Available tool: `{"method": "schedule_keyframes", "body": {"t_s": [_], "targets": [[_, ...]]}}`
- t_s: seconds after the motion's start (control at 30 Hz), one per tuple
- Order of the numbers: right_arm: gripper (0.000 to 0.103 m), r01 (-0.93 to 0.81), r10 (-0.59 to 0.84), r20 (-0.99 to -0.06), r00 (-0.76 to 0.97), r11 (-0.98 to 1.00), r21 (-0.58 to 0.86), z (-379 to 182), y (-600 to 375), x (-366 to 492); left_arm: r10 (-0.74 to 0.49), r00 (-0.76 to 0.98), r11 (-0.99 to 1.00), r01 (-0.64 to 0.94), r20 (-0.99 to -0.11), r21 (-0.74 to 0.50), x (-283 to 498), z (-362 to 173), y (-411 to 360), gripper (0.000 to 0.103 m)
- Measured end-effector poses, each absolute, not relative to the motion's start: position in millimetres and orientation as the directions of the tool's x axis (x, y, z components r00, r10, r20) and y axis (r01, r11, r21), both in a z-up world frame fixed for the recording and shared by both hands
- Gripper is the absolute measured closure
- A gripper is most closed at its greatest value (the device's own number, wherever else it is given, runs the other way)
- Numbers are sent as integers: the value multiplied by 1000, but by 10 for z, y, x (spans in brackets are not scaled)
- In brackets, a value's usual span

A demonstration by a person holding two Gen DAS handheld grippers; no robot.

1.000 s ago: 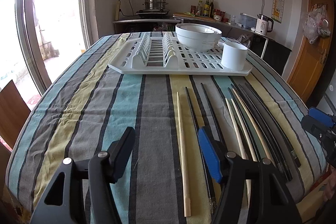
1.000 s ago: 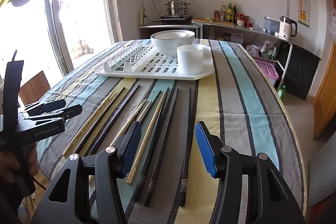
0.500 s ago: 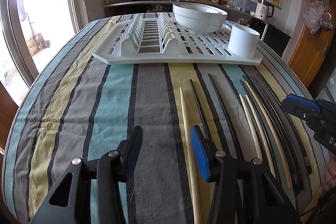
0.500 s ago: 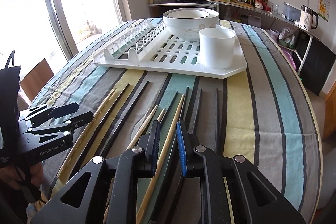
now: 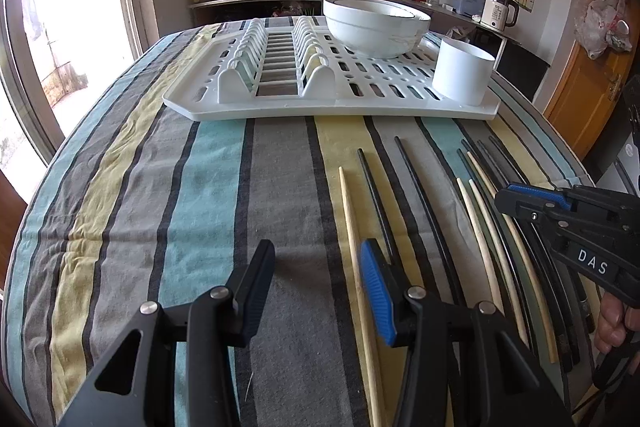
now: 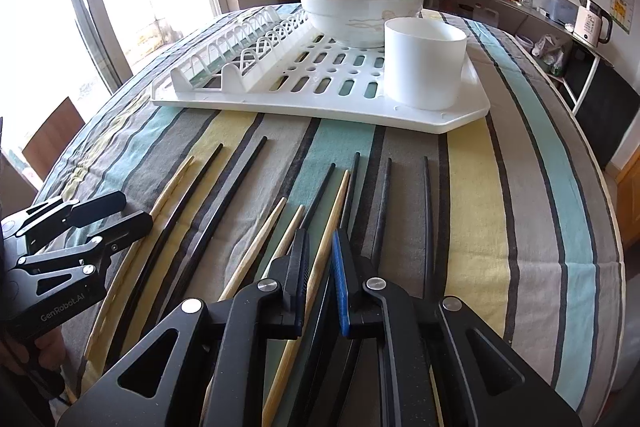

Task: Organize utensils
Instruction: 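Lower the left tool and grasp a wooden chopstick while the right tool grasps another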

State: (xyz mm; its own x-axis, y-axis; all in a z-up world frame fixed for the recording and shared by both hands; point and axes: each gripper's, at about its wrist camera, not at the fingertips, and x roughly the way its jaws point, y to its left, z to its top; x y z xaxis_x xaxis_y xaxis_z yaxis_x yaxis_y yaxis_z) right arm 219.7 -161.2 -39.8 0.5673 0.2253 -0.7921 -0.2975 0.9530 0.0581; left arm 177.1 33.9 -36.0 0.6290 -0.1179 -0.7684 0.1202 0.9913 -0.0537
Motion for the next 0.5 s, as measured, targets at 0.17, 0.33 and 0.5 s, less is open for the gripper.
{"method": "schedule_keyframes", "body": {"t_s": [0.17, 0.33, 0.5], "targets": [[91, -311, 212, -801, 560, 950, 34, -401, -1528, 2210, -113, 627, 991, 122, -770, -46, 1818, -359, 320, 60], [91, -279, 176, -815, 553, 960, 18, -441, -1562, 2279, -112, 626, 991, 123, -771, -44, 1831, -360, 320, 62], [91, -285, 167, -823, 543, 959, 7, -438, -1518, 2376, -106, 618, 991, 131, -779, -32, 1912, -359, 289, 65]]}}
